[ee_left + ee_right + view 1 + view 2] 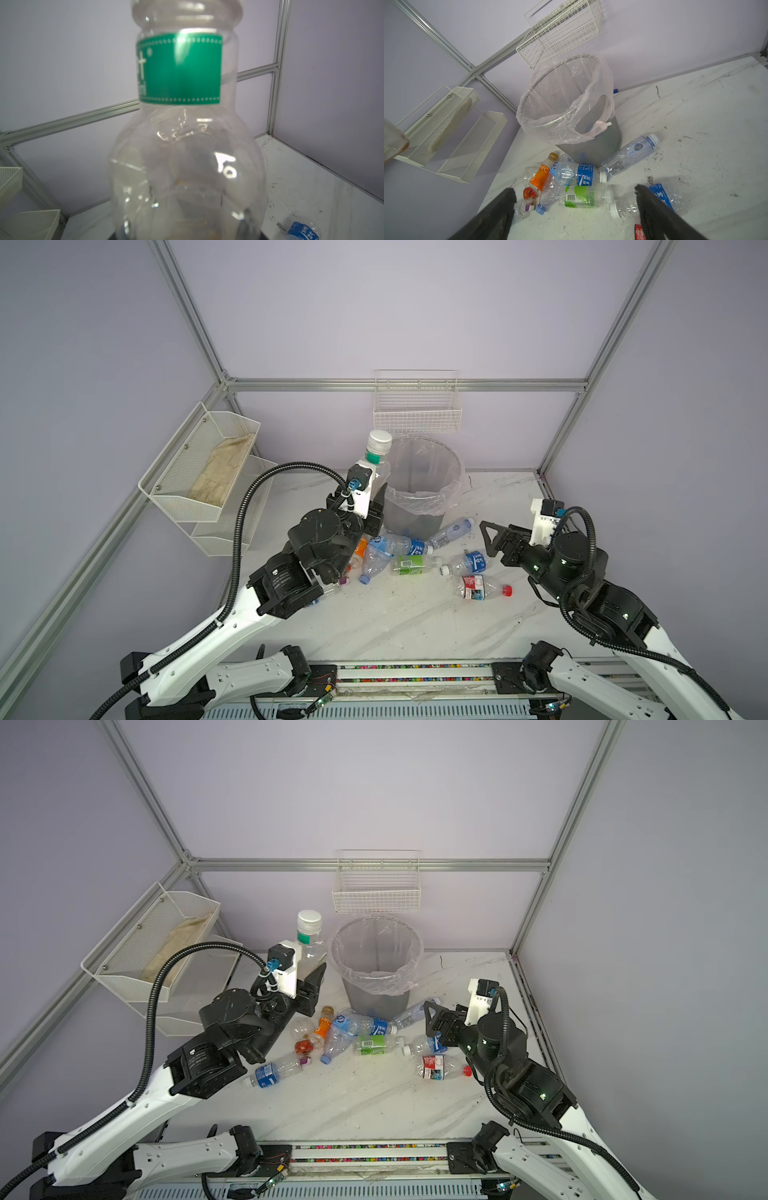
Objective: Throw the plastic bottles in the bin
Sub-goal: 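Carry the green-label bottle over the bin opening with the left gripper and release it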
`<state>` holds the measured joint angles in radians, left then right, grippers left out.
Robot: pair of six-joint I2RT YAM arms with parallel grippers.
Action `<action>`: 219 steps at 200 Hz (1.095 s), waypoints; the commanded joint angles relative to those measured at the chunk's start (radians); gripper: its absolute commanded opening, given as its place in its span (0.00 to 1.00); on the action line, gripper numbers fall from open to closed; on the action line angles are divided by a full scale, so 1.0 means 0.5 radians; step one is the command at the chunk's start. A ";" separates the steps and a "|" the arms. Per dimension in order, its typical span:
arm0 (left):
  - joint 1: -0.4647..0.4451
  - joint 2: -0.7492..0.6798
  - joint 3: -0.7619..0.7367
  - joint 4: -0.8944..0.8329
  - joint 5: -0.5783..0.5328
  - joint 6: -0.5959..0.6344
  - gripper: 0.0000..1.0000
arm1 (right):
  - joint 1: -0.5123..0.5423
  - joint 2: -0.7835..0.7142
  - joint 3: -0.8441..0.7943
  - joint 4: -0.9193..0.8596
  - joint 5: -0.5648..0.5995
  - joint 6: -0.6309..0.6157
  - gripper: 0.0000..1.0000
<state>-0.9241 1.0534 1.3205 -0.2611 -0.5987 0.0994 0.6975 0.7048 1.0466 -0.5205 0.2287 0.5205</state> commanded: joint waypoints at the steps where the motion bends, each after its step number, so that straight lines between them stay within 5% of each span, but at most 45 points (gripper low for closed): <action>1: 0.080 0.028 0.206 0.022 0.254 -0.161 0.00 | 0.001 -0.038 -0.030 -0.017 0.002 0.027 0.93; 103: 0.329 0.495 0.506 -0.006 0.624 -0.281 0.00 | 0.001 -0.026 -0.001 -0.020 0.000 0.002 0.93; 146: 0.462 1.140 1.172 -0.428 0.845 -0.368 0.00 | 0.001 -0.018 0.064 -0.050 -0.009 0.002 0.93; 150: 0.470 1.210 1.260 -0.505 0.856 -0.378 0.17 | 0.002 -0.017 0.070 -0.053 -0.011 0.005 0.93; 156: 0.474 1.303 1.386 -0.615 0.853 -0.383 0.83 | 0.001 -0.017 0.084 -0.059 -0.013 0.008 0.93; 159: 0.472 1.342 1.440 -0.662 0.832 -0.391 0.98 | 0.002 -0.018 0.090 -0.060 -0.013 0.011 0.93; 177: 0.456 1.392 1.562 -0.798 0.747 -0.439 1.00 | 0.001 -0.040 0.114 -0.083 -0.010 0.016 0.93; 219: 0.392 0.936 1.131 -0.436 0.833 -0.450 1.00 | 0.001 -0.083 0.106 -0.158 0.063 0.036 0.97</action>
<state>-0.7025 1.7344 1.9430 -0.5850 -0.2028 -0.1081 0.6975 0.6724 1.0847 -0.5556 0.2279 0.5232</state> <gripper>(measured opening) 0.998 0.958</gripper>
